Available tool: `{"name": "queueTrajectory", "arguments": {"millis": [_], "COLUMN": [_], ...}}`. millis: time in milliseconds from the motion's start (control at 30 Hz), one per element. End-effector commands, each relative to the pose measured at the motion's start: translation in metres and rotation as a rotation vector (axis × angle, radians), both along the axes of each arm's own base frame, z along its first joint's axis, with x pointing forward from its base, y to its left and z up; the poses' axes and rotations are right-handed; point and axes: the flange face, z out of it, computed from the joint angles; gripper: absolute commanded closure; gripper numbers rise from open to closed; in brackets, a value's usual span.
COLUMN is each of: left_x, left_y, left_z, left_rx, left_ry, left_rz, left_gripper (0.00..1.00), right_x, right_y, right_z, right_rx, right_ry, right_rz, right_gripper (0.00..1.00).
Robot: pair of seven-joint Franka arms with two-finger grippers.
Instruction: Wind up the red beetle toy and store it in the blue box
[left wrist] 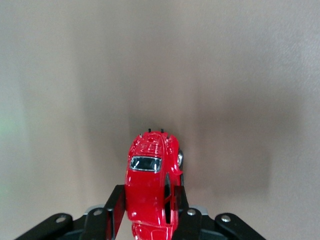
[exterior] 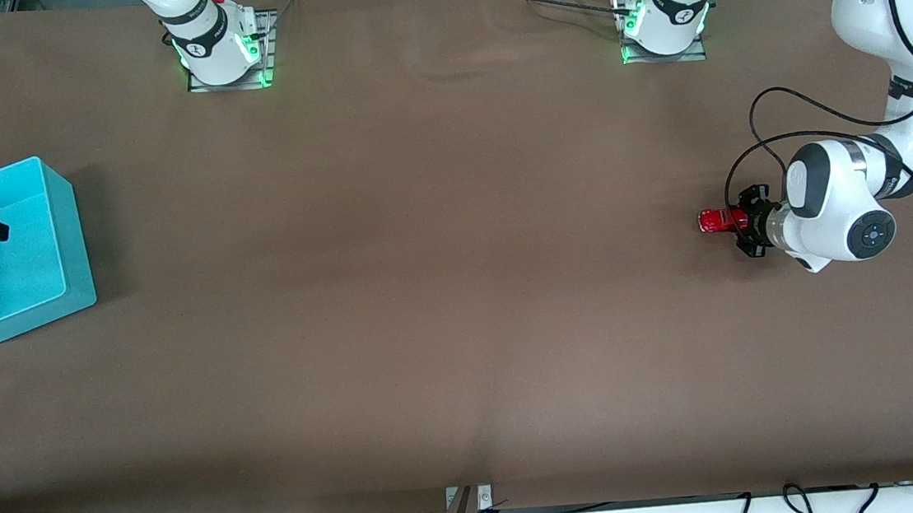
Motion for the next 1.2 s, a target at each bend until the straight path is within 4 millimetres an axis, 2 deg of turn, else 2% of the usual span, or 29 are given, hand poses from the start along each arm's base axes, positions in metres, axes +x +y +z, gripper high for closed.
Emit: {"name": "queueTrajectory", "arguments": {"millis": [0,234,701,767,834,901,1001,1034,1068,1168], "left_x": [0.002,0.005,0.007,0.012,0.013,0.016,0.017,0.017,0.017,0.017], "left_y": [0.013,0.023,0.031,0.033,0.033,0.034,0.034,0.034,0.034,0.033], "left_z": [-0.056,-0.054,-0.051,-0.046,-0.045,-0.042,-0.042,-0.042,-0.042,-0.042], "left_rx": [0.028,0.031,0.026,0.028,0.028,0.030,0.030,0.030,0.031,0.033], "left_ry": [0.001,-0.007,-0.014,-0.023,-0.026,-0.032,-0.032,-0.032,-0.032,-0.032], "left_rz": [-0.037,-0.041,-0.058,-0.058,-0.055,-0.050,-0.050,-0.046,-0.043,-0.042], "left_gripper": [1.00,1.00,0.99,0.94,0.83,0.60,0.42,0.30,0.23,0.18], "right_x": [0.002,0.002,0.002,0.002,0.002,0.002,0.002,0.002,0.002,0.002], "right_y": [-0.002,-0.002,-0.002,-0.002,-0.002,-0.002,-0.002,-0.002,-0.002,-0.002], "right_z": [0.006,0.006,0.006,0.006,0.006,0.006,0.006,0.006,0.007,0.006], "right_rx": [0.001,0.001,0.001,0.001,0.001,0.001,0.001,0.001,0.001,0.001], "right_ry": [-0.012,-0.012,-0.012,-0.012,-0.012,-0.012,-0.012,-0.012,-0.014,-0.012], "right_rz": [-0.008,-0.008,-0.008,-0.008,-0.008,-0.008,-0.008,-0.008,-0.008,-0.008], "right_gripper": [0.00,0.00,0.00,0.00,0.00,0.00,0.00,0.00,0.00,0.00]}}
